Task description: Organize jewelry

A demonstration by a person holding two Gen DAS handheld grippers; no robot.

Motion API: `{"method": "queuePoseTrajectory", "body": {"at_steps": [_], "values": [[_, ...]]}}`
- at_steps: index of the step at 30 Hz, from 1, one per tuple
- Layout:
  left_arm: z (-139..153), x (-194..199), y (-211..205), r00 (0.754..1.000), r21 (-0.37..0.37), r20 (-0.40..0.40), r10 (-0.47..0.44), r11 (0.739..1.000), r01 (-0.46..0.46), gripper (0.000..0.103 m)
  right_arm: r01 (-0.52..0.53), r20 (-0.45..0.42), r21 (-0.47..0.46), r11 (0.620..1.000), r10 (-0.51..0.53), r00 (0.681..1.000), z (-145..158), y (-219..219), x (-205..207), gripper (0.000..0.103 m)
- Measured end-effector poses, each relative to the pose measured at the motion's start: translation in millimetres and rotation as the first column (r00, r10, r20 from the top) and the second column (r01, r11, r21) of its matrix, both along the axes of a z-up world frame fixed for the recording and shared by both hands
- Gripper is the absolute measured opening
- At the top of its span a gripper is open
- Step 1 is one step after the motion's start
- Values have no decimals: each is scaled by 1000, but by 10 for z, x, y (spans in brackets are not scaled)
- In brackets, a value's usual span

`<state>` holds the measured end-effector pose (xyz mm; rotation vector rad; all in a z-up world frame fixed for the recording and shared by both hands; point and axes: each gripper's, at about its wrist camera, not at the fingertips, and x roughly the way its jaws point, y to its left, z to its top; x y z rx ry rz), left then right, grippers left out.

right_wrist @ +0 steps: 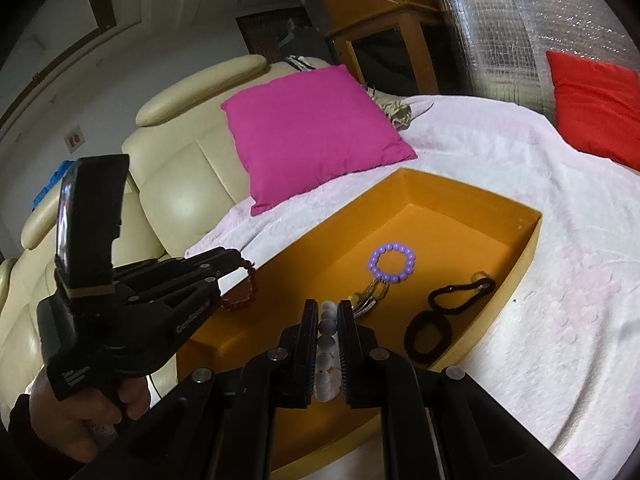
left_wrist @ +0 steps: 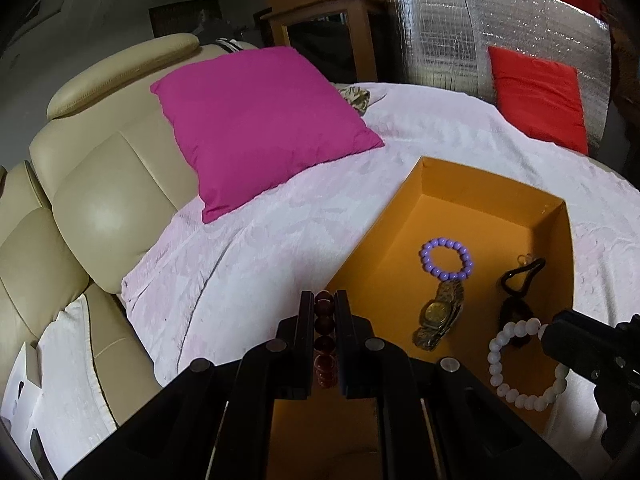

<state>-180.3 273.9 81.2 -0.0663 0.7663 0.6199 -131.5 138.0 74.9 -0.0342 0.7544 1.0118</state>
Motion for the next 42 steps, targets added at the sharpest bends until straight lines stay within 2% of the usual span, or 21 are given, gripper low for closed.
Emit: {"method": "queuePoseTrajectory", "body": {"at_steps": [14,26,27,29,31,35,37,40,42], "values": [[-224,58,83,999,-15,-47,18,1000,-19,10,-9,-17,-47,999,8,1000,-165,88,28,11],[-422,120,85,993,-23,-112,24,999,-27,11,57,-63,-112,992,-64,996,-327,146,193,13],[-408,118,70,993,-19,-114,20,1000,-23,16,65,-65,-113,991,-72,995,-322,134,209,15],[-354,99,36,993,-6,-113,23,1000,-24,41,77,-70,-101,992,-85,994,-287,83,237,37],[-245,45,-23,996,24,-88,23,999,-21,55,91,-63,-71,993,-96,993,-228,8,230,52],[39,-76,-175,999,70,-45,-5,998,9,65,109,-30,-32,994,-110,994,-29,-183,153,53],[241,-186,-307,1000,107,-16,-26,994,28,70,124,17,-39,992,-123,992,110,-263,66,53],[501,-351,-507,998,160,15,-62,985,58,85,140,57,-58,988,-137,989,325,-420,-91,53],[648,-474,-625,996,195,35,-78,978,69,86,163,71,-76,984,-158,985,446,-540,-199,53]]}}
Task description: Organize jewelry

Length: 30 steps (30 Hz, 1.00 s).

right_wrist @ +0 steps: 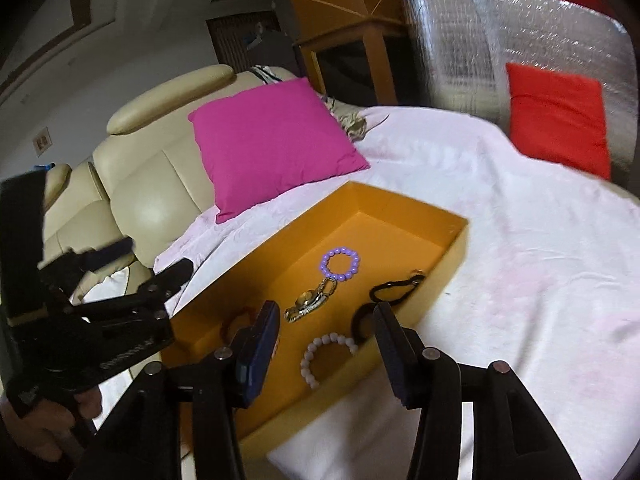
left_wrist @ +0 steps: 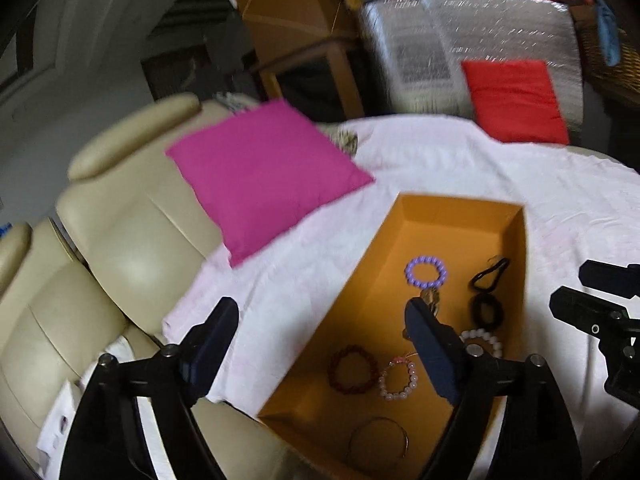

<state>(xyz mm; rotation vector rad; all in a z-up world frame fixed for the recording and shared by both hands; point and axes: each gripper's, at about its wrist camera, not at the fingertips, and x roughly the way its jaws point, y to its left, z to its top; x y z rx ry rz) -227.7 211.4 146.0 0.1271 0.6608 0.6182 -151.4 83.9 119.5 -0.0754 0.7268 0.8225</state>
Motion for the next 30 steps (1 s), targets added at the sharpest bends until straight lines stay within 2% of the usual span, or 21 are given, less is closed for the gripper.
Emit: {"method": "queuePoseTrajectory", "body": {"at_steps": [4,8,11,19,30], "values": [[286,-255,-174,999,-5,39,-22,1000,22,86,36,15,-87,996,-35,999,215,-201,-220,55],[467,-462,-308,998,26,58,33,999,-34,87,61,51,-145,988,-54,997,430,-342,-460,55],[603,-618,-451,996,73,77,39,996,-44,87,68,67,-151,986,-58,996,602,-427,-656,58],[952,-982,-654,988,29,156,9,999,-14,87,112,113,-140,984,-96,989,898,-627,-1033,59],[1072,-1195,-745,981,13,192,2,1000,-5,87,125,138,-118,985,-108,985,1048,-677,-1206,59]]}}
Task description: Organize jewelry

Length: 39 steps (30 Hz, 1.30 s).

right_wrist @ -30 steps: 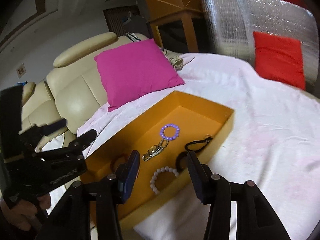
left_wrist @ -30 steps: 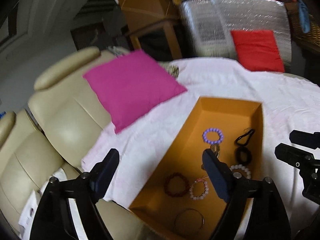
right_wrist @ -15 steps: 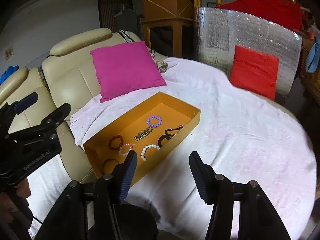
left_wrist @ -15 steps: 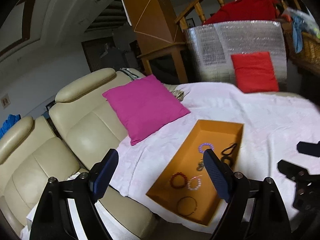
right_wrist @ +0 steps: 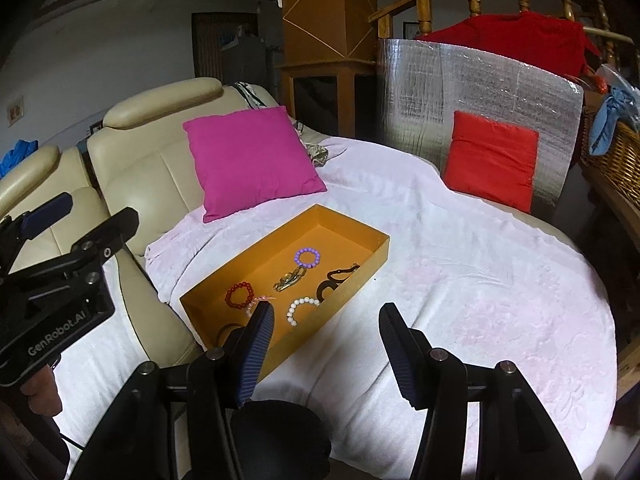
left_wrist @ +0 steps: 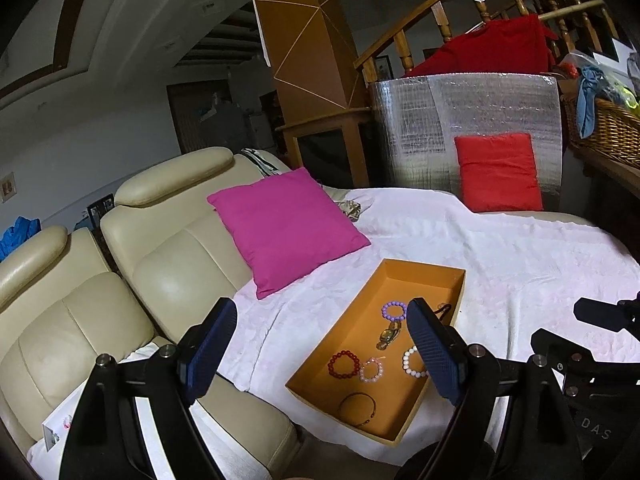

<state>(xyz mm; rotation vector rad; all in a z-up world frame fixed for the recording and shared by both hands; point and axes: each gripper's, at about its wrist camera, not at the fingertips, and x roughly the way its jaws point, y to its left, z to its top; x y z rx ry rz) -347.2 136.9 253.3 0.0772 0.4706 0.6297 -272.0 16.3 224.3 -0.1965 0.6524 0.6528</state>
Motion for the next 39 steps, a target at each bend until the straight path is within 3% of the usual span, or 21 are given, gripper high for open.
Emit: {"method": "queuePoseTrajectory", "body": {"at_steps": [39], "values": [[-122,-99,391,999,-61,19,34,998,-33,87,-24,32,-57,998,26,999,-75,452,-106,59]]}}
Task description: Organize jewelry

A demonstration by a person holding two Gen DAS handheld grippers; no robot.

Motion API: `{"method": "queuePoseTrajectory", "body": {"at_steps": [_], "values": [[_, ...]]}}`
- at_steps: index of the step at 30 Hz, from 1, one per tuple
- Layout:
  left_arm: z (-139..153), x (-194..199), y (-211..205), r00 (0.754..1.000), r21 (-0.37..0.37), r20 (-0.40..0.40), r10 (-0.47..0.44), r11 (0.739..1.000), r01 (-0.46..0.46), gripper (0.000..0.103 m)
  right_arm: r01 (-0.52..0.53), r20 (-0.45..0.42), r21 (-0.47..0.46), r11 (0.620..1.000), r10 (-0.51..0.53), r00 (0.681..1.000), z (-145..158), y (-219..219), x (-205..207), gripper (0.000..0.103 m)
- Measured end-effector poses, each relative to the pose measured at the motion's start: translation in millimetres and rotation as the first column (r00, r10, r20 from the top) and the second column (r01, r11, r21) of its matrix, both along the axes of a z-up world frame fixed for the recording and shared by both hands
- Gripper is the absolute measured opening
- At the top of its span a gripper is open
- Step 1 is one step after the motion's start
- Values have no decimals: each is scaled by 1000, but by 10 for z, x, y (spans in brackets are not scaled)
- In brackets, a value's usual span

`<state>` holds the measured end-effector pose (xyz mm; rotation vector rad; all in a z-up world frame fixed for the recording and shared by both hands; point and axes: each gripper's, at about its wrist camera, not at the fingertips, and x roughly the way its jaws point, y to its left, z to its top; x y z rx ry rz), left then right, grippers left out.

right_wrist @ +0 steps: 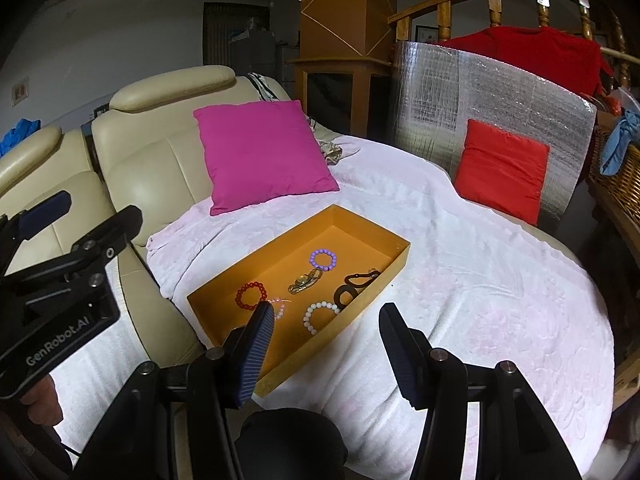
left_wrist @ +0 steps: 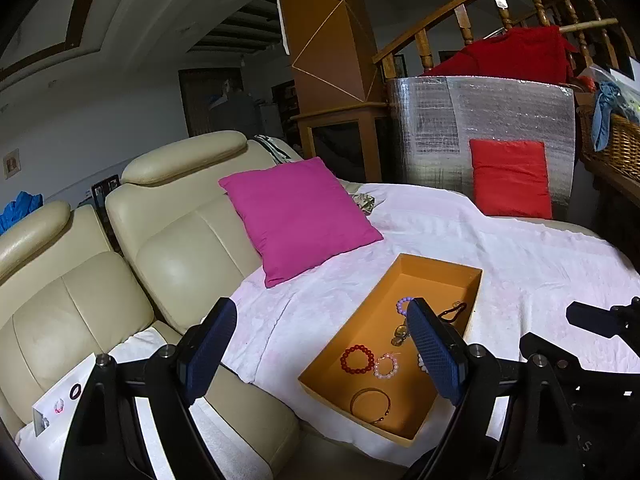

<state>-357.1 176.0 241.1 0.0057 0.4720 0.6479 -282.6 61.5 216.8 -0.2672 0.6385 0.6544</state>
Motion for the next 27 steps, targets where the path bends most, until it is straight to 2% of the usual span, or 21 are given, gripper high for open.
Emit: {"method": "queuePoseTrajectory", "body": {"at_steps": [19,24,27], "values": [[-107,63,203,999,-12,-24,46,999,-46,87,-18,-30,-14,1000,17,999,-145,232,155,59],[-119,130,163,999,-4,-16,44,999,-44,87,-12,-61,16,1000,13,998,-204,171,329,59],[-95,327,56,1000,-17,-15,12,1000,-12,87,26,-89,68,997,-20,996,-244,-66,542,59]]}}
